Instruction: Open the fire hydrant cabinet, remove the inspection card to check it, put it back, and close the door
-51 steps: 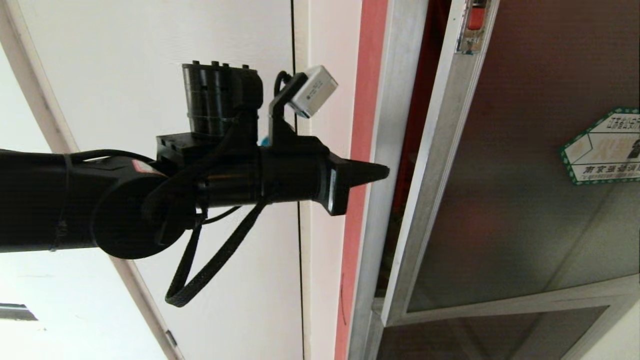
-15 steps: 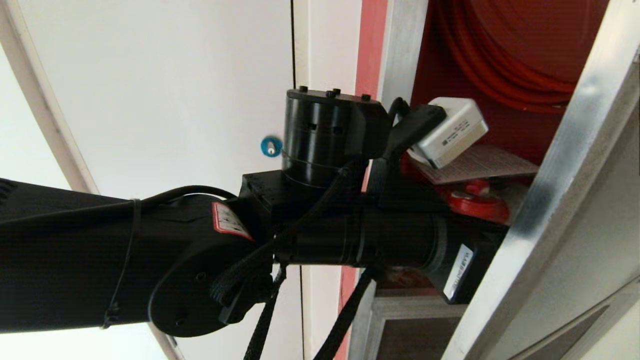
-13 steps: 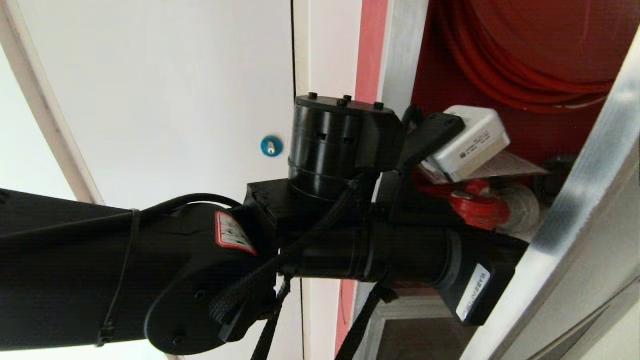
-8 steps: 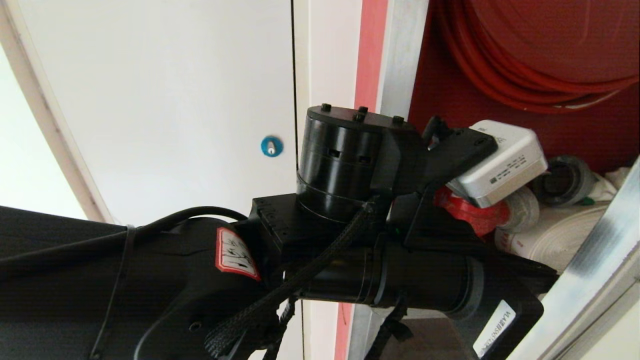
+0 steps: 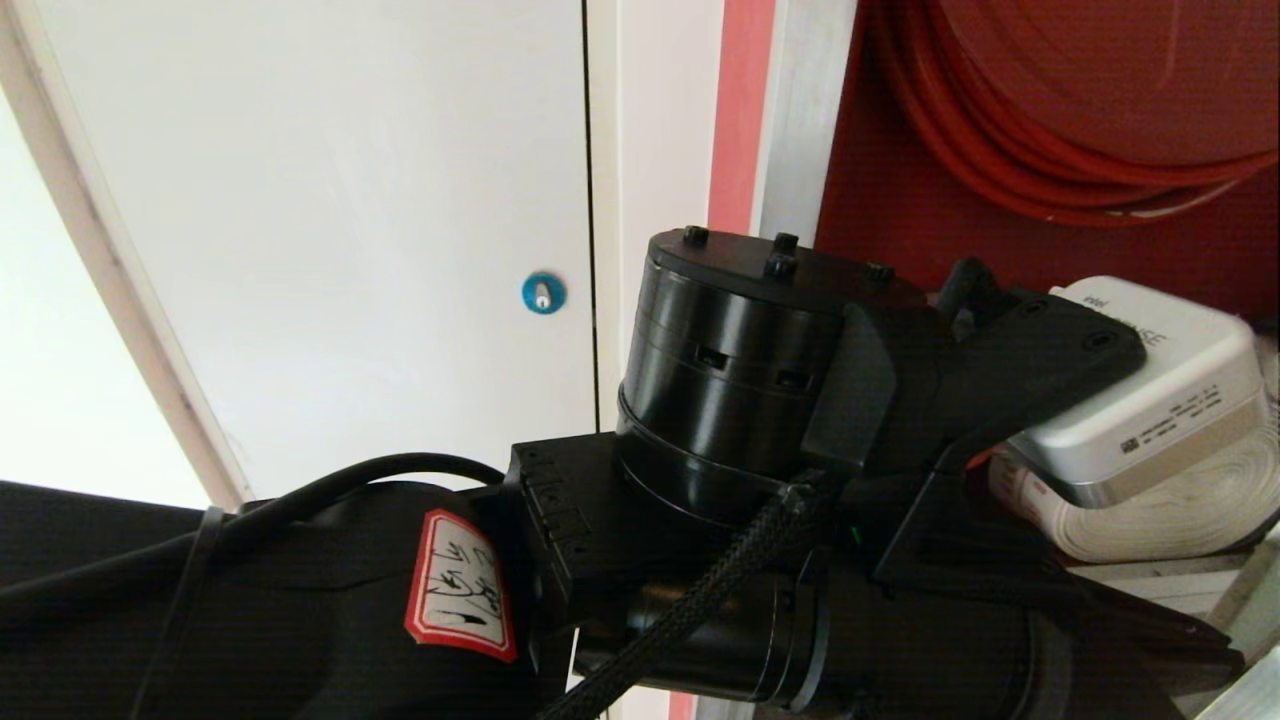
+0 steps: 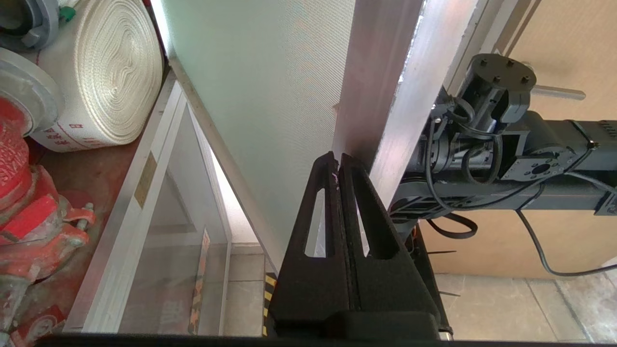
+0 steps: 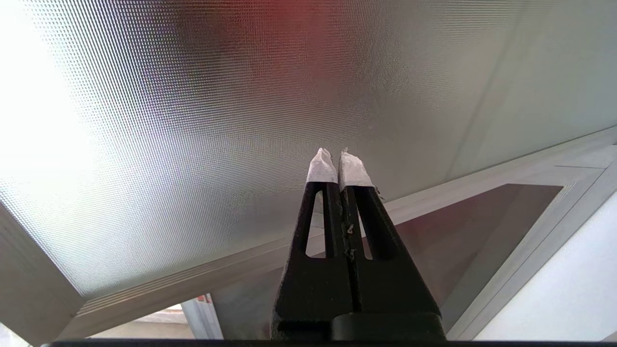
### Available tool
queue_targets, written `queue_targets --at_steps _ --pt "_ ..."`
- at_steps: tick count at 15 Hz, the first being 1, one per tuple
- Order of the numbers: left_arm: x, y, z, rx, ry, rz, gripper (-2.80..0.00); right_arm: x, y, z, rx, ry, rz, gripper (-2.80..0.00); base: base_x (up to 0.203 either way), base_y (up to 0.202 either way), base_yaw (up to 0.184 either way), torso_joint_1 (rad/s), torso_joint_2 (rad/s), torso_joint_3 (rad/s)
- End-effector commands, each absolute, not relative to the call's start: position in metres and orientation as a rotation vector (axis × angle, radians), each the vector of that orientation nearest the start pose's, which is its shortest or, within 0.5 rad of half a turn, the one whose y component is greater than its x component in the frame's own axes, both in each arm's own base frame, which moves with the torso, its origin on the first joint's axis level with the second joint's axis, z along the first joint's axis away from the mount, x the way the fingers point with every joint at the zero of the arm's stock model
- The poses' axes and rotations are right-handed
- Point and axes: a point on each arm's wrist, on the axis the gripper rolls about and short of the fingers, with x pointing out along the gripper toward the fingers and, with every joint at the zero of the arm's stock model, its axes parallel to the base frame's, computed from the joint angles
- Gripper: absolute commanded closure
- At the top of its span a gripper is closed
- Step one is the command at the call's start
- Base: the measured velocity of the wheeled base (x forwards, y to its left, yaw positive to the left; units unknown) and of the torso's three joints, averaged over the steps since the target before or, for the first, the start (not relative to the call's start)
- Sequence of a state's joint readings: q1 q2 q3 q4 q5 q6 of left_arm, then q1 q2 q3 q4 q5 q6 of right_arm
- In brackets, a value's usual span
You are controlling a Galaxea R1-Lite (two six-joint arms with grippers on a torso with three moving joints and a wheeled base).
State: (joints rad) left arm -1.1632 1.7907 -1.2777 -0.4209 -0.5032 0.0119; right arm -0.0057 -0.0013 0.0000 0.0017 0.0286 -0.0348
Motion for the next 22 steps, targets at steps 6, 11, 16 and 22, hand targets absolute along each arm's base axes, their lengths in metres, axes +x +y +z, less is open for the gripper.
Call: queue_targets --at_steps 6,11,16,22 --pt "0.148 -0.303 0.256 0.051 0.129 -1.538 0.00 -0.023 0.001 0.075 -0.035 -0.002 0.023 0.00 0.000 0.000 0.000 0.000 0.00 0.000" --pt "0.205 -0.236 0.261 0.030 0.123 -1.279 0.00 -0.023 0.001 0.075 -0.035 -0.002 0.023 0.00 0.000 0.000 0.000 0.000 0.00 0.000" --pt "0.240 -0.135 0.256 0.013 0.140 -0.931 0.00 -0.023 0.001 0.075 -0.035 -0.001 0.023 0.00 0.000 0.000 0.000 0.000 0.00 0.000" --pt "0.184 -0.037 0.276 0.011 0.007 -0.599 0.00 -0.023 0.001 0.075 -0.035 -0.002 0.023 0.00 0.000 0.000 0.000 0.000 0.00 0.000"
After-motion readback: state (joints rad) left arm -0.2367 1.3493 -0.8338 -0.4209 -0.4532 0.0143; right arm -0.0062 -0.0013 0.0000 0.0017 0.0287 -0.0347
